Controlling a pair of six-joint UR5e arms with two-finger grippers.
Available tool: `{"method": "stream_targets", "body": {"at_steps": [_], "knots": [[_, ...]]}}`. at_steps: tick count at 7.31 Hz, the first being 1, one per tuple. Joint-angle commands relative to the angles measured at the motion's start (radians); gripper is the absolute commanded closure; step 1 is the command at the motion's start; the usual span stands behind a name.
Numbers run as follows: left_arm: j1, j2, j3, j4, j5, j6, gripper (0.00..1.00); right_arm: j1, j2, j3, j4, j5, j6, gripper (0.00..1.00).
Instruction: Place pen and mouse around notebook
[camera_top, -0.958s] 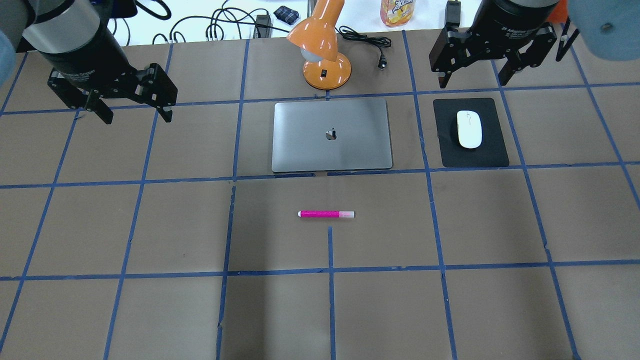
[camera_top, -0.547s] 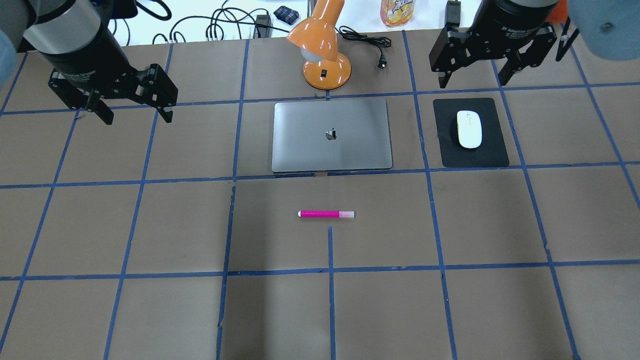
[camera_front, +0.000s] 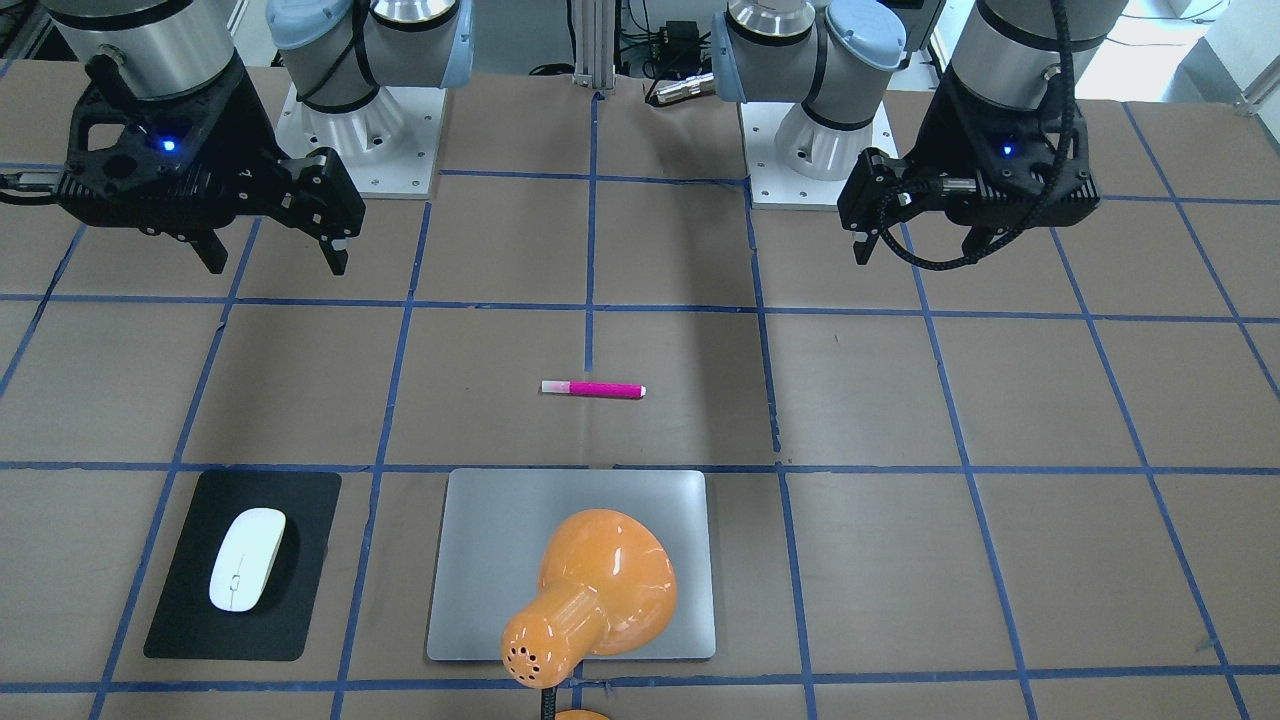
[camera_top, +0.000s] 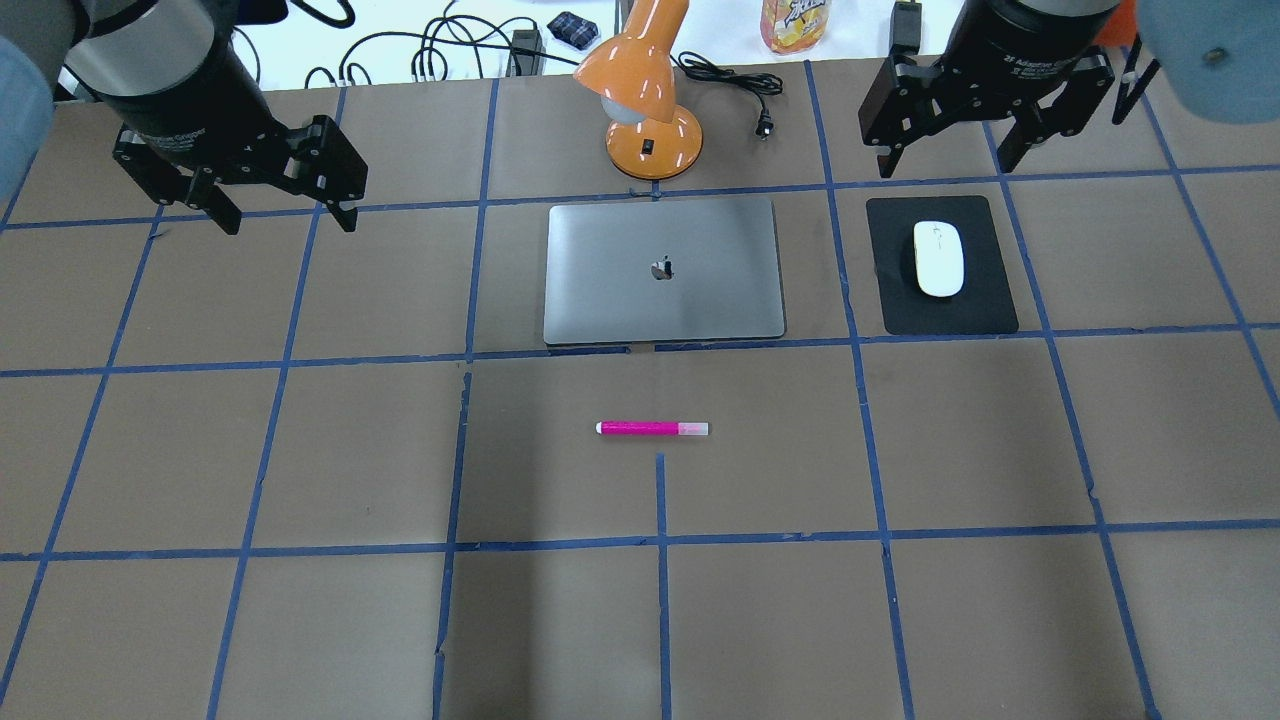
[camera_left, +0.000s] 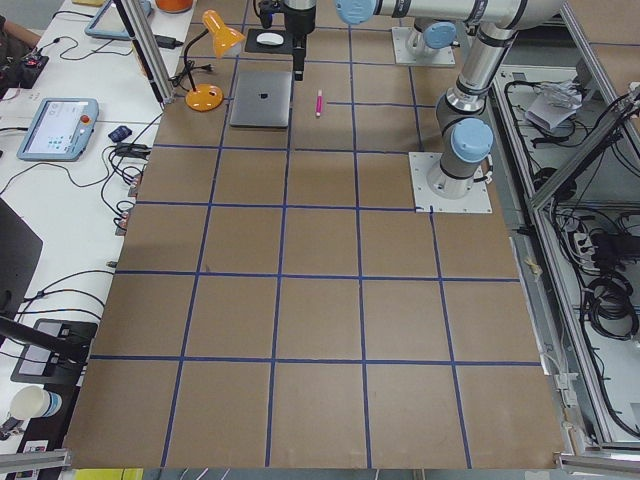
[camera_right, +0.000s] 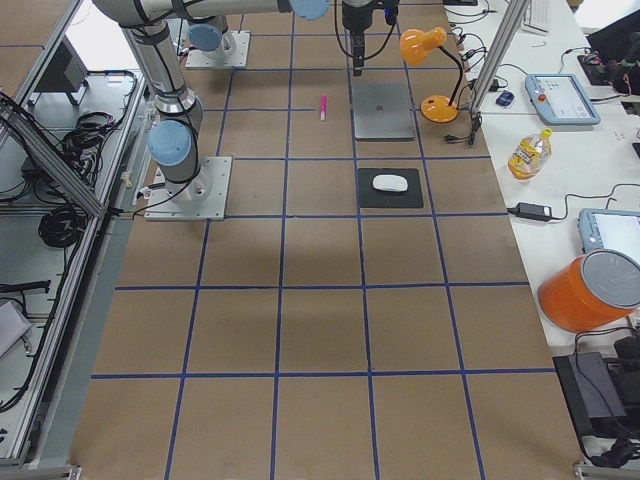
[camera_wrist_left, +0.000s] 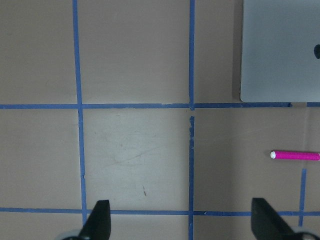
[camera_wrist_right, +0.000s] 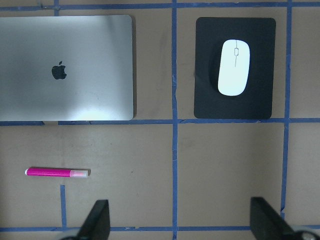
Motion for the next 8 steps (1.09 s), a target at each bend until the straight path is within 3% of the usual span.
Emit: {"method": "stream_targets", "body": {"at_steps": [1, 8], "knots": [[-0.025, 0.001, 0.006, 0.003, -0.001, 0.001, 0.0, 0.0, -0.001, 0.004, 0.0, 0.0, 0.001, 0.0], [-0.012, 0.009, 0.019, 0.003, 0.015, -0.005, 0.0, 0.0, -0.001, 0.007, -0.004, 0.003, 0.001, 0.0]]}}
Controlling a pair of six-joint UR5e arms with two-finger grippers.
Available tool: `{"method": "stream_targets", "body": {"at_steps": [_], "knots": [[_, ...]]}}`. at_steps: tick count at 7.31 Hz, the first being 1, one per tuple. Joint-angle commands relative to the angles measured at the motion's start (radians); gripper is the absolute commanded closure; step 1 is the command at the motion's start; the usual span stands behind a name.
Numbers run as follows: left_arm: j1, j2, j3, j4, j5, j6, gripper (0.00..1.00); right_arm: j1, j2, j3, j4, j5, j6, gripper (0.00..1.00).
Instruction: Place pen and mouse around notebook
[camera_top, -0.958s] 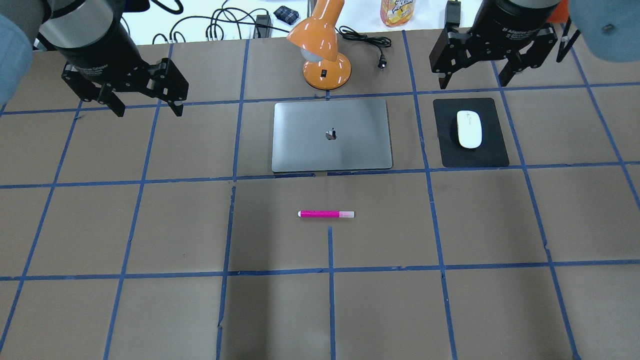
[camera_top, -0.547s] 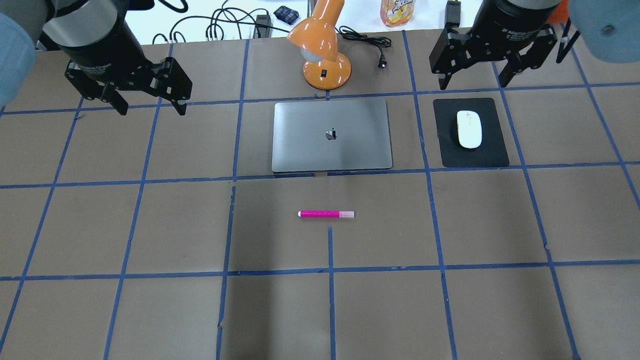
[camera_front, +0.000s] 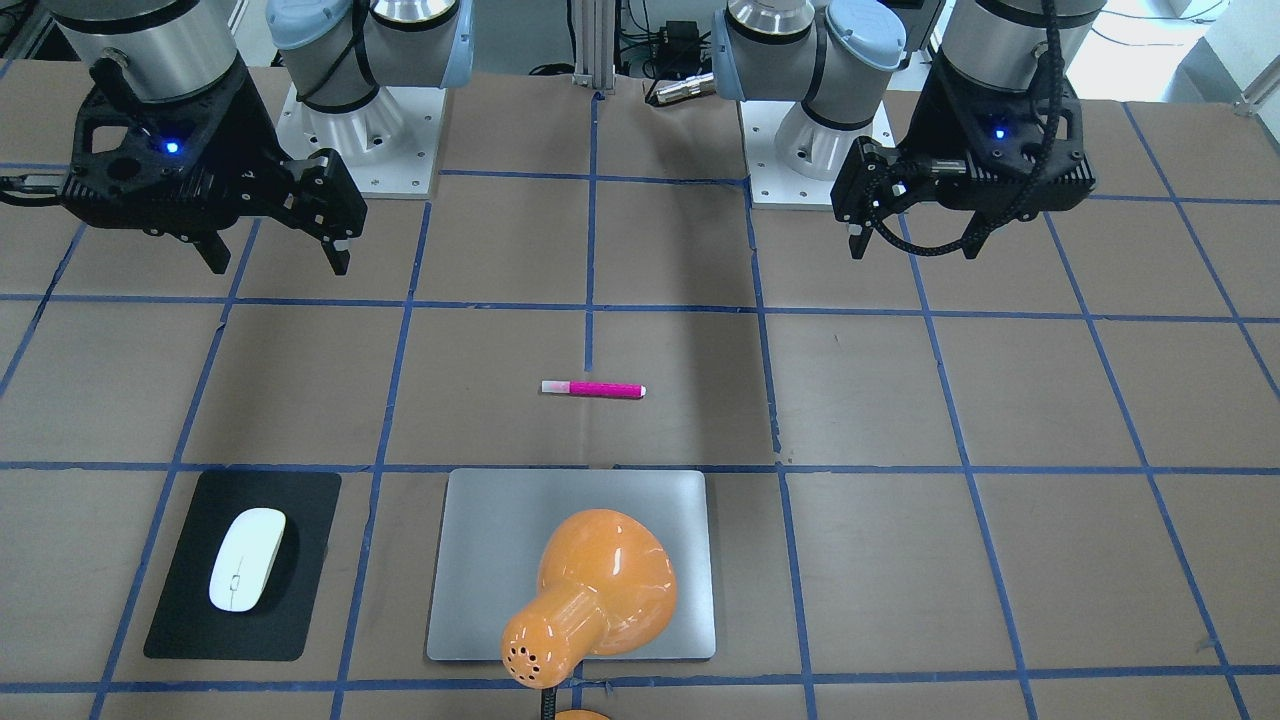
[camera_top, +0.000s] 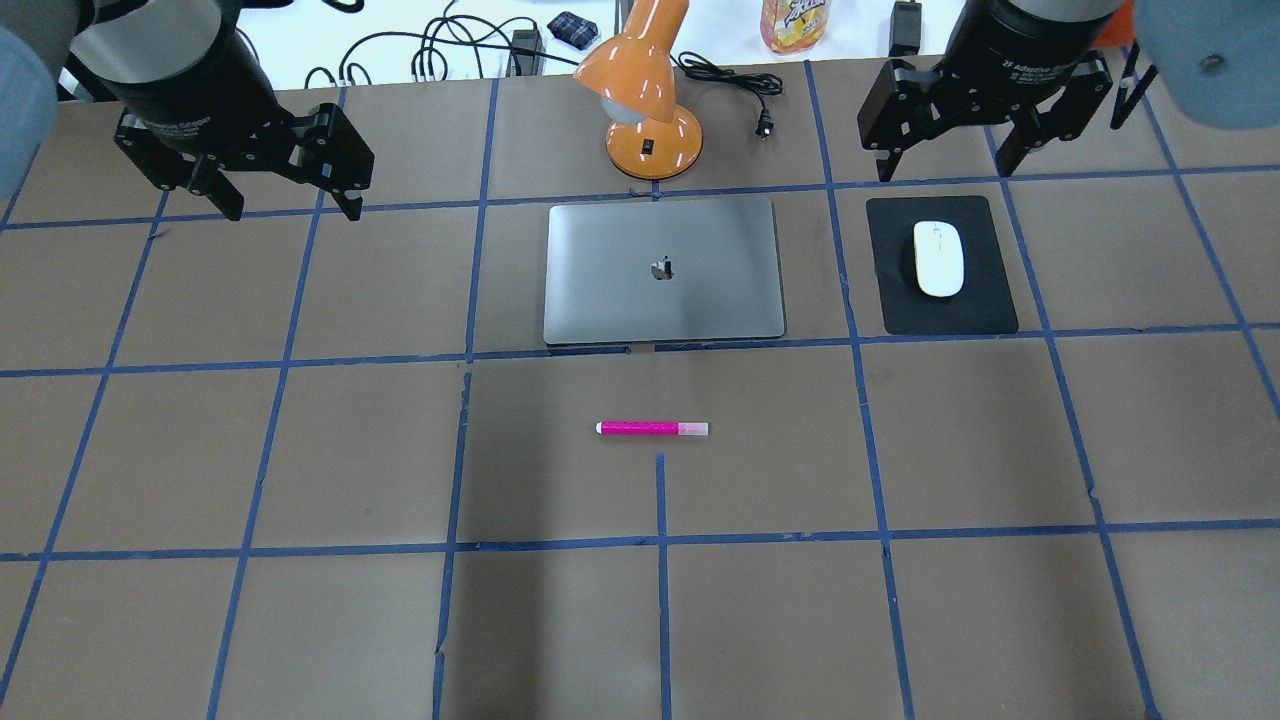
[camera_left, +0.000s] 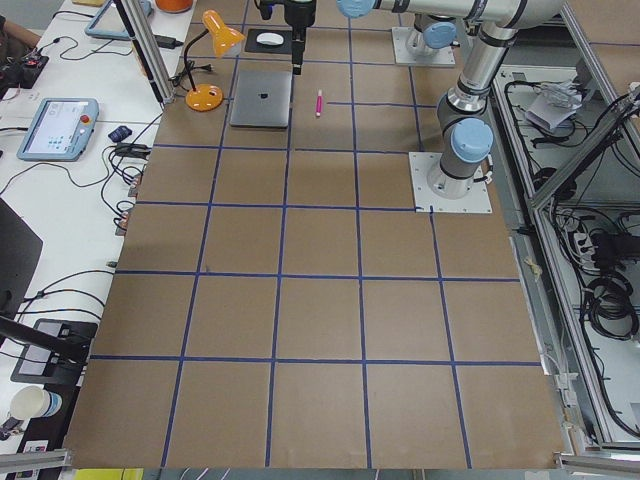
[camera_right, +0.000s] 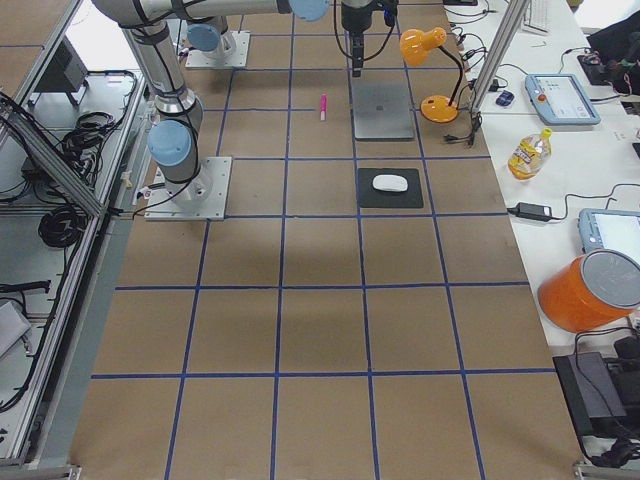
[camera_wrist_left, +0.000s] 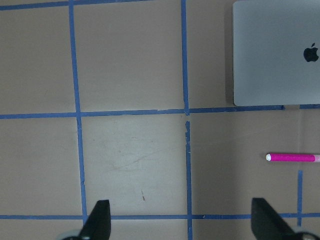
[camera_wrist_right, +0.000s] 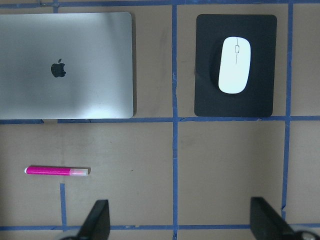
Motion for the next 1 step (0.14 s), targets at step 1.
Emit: {"method": "stream_targets", "body": {"at_steps": [1], "knots": [[0.0, -0.006, 0.002, -0.001, -0.004, 0.0, 0.0, 0.0, 0.0, 0.0, -0.001, 0.001, 0.0, 0.0]]}}
